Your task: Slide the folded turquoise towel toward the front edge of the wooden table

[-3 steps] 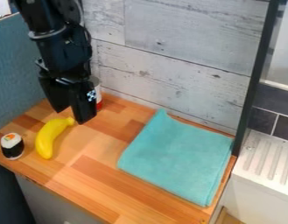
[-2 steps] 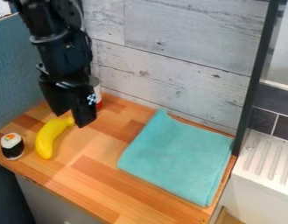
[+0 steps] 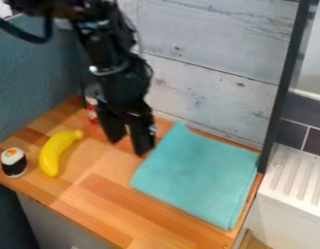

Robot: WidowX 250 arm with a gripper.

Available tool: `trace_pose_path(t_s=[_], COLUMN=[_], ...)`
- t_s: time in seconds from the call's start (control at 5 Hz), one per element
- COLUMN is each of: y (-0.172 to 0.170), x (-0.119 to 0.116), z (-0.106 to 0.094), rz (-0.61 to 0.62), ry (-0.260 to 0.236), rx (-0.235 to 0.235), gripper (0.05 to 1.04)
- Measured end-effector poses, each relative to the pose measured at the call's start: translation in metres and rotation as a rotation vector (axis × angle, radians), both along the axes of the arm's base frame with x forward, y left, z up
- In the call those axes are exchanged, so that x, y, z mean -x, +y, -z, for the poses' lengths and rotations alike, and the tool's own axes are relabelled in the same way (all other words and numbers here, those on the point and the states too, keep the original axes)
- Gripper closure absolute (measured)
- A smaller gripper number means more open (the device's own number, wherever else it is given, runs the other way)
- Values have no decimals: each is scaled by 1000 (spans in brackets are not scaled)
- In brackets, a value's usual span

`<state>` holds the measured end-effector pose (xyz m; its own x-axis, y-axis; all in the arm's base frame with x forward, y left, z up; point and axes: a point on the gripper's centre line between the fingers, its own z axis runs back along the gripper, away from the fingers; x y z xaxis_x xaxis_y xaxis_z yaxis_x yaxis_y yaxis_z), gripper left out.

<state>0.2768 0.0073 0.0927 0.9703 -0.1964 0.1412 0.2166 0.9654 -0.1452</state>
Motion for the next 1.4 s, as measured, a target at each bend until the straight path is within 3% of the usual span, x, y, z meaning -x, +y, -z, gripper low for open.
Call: trace_pose_path(t_s=[0.4,0.6,0.8,1.2,1.4], y=[-34,-49,-53,-61,-64], x=[-39,-59,-65,-64,-68], z=[19,22,29,53,55], rz=[-10,-17,-49,-47,-41], ry=[20,14,19,108,78], rx=[-22,-67,-111,-242,-220], gripper=[83,83,83,83,83])
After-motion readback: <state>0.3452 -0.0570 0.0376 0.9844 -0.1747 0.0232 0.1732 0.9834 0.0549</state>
